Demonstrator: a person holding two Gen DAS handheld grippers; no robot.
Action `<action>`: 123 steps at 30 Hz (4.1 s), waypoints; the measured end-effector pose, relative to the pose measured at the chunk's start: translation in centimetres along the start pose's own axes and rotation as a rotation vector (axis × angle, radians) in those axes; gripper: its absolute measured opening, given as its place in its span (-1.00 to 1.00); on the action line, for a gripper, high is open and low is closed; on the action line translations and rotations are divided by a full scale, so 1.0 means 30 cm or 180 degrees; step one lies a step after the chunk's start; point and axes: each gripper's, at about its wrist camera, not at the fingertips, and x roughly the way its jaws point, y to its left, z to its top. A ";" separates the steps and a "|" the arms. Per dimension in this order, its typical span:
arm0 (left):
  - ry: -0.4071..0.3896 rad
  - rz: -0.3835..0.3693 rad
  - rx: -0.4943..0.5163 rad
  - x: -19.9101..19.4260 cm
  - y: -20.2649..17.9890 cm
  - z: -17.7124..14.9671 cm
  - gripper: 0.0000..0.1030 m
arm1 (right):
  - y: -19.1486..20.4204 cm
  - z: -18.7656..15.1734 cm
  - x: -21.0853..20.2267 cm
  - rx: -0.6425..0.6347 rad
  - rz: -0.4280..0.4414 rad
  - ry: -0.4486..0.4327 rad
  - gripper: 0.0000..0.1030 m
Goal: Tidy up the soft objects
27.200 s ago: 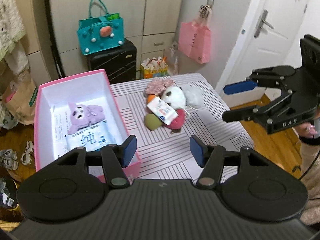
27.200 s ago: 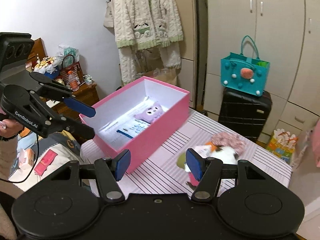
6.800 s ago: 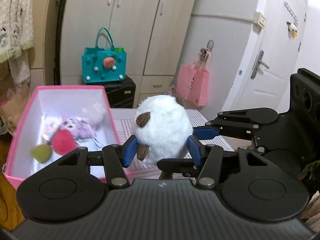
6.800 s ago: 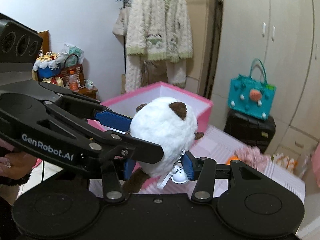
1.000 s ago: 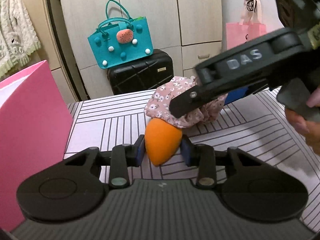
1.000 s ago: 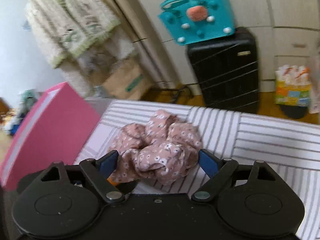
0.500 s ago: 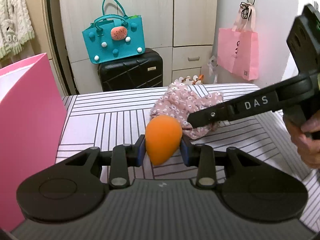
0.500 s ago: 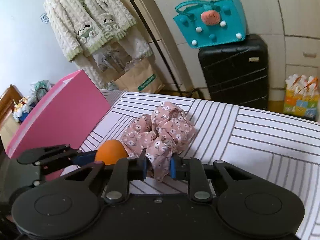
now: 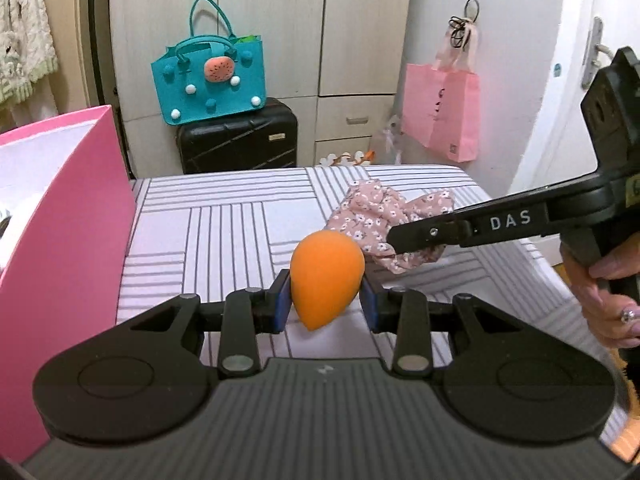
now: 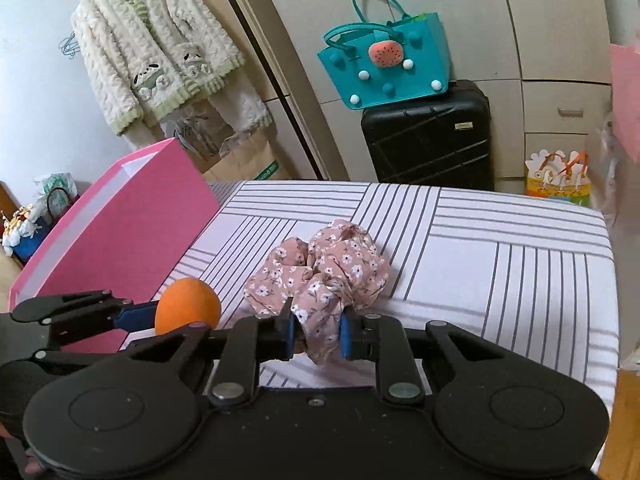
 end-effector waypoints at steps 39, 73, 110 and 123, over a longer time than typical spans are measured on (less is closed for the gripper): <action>0.0415 -0.1022 0.0037 -0.536 0.157 -0.134 -0.33 | 0.514 -0.214 -0.388 -0.0657 -0.0136 0.0046 -0.53; 0.0406 0.0428 0.0054 -0.487 0.703 0.015 -0.30 | 1.061 0.126 0.037 -0.1999 0.0275 0.0581 -0.52; 0.0361 0.0206 -0.0182 -0.548 0.733 0.027 0.02 | 1.002 0.129 0.033 -0.1719 0.0357 0.0476 0.05; 0.0182 0.0198 -0.0041 -0.698 0.576 0.018 0.52 | 0.962 0.072 -0.164 -0.1407 0.0188 0.0137 0.30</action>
